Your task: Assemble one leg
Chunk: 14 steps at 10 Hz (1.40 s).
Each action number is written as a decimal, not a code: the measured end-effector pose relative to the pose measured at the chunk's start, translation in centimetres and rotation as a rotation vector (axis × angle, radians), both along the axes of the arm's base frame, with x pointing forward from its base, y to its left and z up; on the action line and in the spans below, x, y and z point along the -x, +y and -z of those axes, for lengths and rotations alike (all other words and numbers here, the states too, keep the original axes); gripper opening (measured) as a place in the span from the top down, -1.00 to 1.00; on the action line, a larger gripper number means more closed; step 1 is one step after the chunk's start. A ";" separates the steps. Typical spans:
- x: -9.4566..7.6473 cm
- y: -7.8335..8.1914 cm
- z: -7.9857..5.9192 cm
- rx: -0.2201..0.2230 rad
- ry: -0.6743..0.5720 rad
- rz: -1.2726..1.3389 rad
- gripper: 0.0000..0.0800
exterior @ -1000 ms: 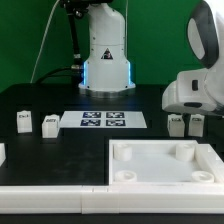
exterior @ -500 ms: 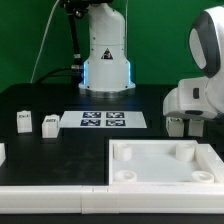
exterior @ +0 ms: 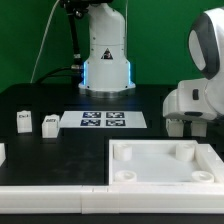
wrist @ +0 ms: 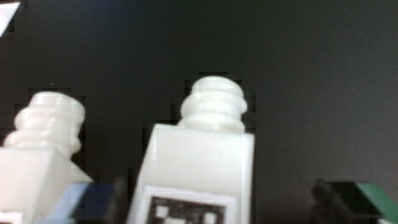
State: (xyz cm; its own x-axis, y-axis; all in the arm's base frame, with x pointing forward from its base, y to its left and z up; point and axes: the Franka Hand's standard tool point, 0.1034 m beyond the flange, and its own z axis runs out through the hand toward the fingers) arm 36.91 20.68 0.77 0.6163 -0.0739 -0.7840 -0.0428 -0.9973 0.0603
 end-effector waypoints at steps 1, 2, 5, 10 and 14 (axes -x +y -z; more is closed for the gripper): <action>0.0 0.0 0.0 0.000 0.000 0.000 0.03; 0.0 0.0 0.0 0.000 0.000 0.000 0.29; 0.0 0.0 0.0 0.000 0.000 0.000 0.29; -0.4 -0.1 -0.9 -0.006 -0.005 -0.004 0.29; -2.0 -1.0 -5.2 0.003 -0.028 0.010 0.29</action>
Offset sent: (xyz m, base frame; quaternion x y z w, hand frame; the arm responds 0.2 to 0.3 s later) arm 0.0000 0.0000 0.0000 0.0000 0.0000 0.0000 1.0000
